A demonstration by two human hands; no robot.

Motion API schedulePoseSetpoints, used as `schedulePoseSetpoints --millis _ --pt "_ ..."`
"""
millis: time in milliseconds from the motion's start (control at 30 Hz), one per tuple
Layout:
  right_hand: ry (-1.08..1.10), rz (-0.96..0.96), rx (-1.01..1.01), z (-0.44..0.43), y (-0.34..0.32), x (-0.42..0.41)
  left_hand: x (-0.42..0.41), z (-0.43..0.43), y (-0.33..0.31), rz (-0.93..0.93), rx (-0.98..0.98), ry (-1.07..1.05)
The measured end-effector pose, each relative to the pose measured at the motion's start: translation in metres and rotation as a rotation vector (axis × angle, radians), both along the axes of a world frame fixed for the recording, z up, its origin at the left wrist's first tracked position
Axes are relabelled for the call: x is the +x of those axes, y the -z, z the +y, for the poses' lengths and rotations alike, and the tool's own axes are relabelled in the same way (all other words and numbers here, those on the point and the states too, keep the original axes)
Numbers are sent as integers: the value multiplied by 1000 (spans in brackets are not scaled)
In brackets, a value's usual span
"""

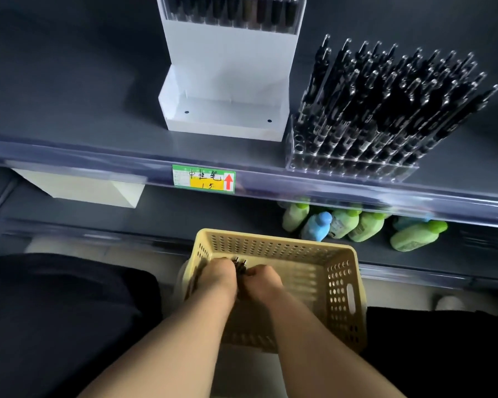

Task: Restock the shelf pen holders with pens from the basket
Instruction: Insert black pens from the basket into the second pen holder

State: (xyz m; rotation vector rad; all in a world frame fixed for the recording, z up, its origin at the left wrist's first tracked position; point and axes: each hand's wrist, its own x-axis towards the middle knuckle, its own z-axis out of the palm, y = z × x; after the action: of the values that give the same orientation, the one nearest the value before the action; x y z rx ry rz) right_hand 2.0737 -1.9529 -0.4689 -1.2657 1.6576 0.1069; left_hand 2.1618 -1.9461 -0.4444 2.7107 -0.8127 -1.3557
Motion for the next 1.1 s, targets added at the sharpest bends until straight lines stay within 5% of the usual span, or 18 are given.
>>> schedulePoseSetpoints --millis 167,500,900,1100 --pt "99 18 42 -4 10 6 -5 -6 4 -9 47 -14" --pt "114 0 50 -4 2 -1 -4 7 -3 50 -12 369" --pt "144 -117 -363 13 -68 -12 -13 22 -58 -32 -386 359" --pt "-50 -148 -494 9 -123 -10 -7 26 -104 -136 -557 373"
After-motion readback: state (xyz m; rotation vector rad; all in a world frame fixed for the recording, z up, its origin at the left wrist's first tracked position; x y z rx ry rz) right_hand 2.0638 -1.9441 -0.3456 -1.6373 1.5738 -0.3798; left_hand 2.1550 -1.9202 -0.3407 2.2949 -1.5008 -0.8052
